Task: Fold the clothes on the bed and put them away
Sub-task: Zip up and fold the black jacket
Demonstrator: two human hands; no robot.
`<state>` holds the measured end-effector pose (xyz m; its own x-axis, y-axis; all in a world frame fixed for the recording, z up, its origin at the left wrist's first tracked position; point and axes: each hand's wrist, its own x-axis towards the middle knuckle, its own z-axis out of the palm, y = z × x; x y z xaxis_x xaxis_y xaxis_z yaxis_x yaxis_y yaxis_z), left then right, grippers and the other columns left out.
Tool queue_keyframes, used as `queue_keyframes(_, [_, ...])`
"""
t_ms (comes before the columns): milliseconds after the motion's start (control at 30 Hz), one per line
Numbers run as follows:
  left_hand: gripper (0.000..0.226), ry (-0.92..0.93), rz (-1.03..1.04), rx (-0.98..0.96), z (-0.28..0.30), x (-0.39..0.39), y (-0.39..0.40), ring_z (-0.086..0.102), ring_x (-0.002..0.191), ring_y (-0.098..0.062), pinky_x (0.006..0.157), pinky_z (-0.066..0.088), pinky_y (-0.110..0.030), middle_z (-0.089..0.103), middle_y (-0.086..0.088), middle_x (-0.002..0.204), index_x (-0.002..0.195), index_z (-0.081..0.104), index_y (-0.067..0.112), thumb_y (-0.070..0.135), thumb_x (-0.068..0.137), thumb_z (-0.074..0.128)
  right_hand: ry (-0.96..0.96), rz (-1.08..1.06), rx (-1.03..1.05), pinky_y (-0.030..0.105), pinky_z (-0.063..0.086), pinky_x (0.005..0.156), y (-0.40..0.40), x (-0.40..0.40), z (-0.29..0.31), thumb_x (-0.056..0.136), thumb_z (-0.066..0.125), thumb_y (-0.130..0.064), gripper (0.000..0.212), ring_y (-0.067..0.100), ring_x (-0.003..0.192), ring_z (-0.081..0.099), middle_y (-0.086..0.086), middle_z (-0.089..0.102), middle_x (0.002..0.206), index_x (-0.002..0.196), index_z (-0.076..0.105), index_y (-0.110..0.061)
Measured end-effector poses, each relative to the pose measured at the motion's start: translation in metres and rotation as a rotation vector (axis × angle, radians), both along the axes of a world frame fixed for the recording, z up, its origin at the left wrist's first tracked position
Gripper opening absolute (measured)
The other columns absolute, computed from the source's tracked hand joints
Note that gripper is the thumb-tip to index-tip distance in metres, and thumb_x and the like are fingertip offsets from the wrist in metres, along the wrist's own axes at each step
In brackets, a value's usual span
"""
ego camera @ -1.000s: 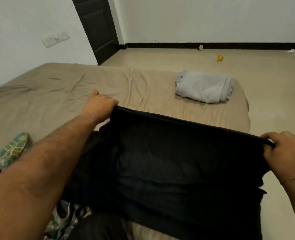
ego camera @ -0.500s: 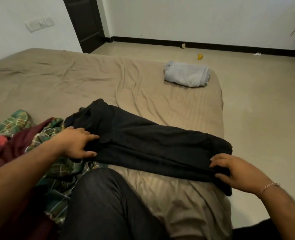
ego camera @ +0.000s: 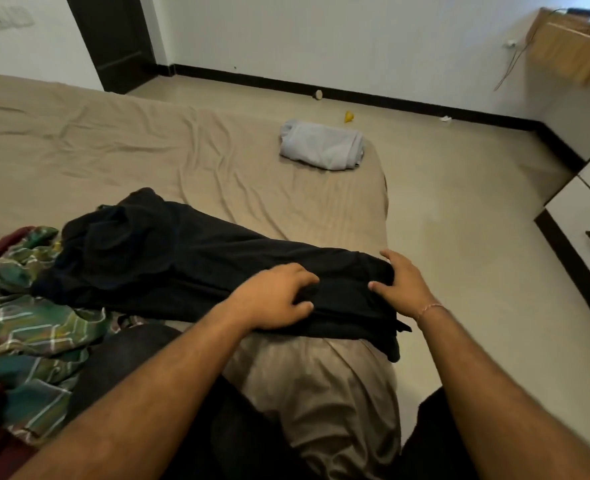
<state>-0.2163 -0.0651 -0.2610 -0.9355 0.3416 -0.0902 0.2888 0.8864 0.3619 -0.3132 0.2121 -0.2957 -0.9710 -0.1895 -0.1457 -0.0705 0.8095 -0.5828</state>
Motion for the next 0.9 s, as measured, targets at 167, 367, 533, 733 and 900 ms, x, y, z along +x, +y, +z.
queue_keyframes(167, [0.08,0.056,-0.171,-0.016,-0.032,-0.019,0.05,0.015,0.159,-0.017,0.129,0.019,-0.034,0.017,-0.002,0.173,0.163,0.029,0.023,0.047,0.095,0.064,-0.186,-0.011,-0.056,0.051,0.047,0.112,0.024,-0.025,-0.021,0.053,0.095,-0.059,0.121,0.026,0.13,0.053,0.0,0.053,0.144,0.153,0.03,-0.036])
queue_keyframes(367, [0.083,-0.009,-0.125,-0.001,-0.082,-0.027,0.07,-0.003,0.16,-0.011,0.131,0.008,-0.04,0.001,0.004,0.175,0.166,0.014,0.027,0.051,0.098,0.055,-0.213,-0.099,-0.284,0.038,0.056,0.074,0.038,-0.026,-0.023,0.083,0.083,-0.013,0.015,0.028,0.088,0.068,0.01,0.071,0.089,0.092,0.071,-0.013])
queue_keyframes(533, [0.083,0.004,-0.112,0.039,-0.09,-0.029,0.071,-0.006,0.16,-0.009,0.131,0.004,-0.04,0.0,0.005,0.175,0.166,0.013,0.028,0.051,0.096,0.053,-0.377,-0.148,-0.42,0.039,0.059,0.083,0.045,-0.024,-0.019,0.085,0.084,-0.022,0.025,0.025,0.099,0.072,0.006,0.077,0.101,0.106,0.072,-0.016])
queue_keyframes(733, [0.091,-0.022,-0.14,0.049,-0.087,-0.027,0.07,-0.015,0.159,-0.01,0.13,-0.006,-0.039,-0.008,0.002,0.175,0.167,0.009,0.031,0.051,0.091,0.055,-0.461,-0.11,-0.253,0.044,0.063,0.086,0.042,-0.018,-0.011,0.084,0.08,-0.013,0.024,0.029,0.095,0.075,0.007,0.079,0.098,0.107,0.075,-0.015])
queue_keyframes(900, [0.098,-0.036,-0.181,0.035,-0.085,-0.025,0.068,-0.023,0.156,-0.009,0.129,-0.01,-0.039,-0.017,0.004,0.173,0.166,0.003,0.035,0.056,0.087,0.058,-0.352,-0.313,-0.416,0.036,0.058,0.078,0.032,-0.017,-0.005,0.094,0.062,-0.003,0.019,0.029,0.095,0.071,0.014,0.075,0.105,0.105,0.07,-0.015])
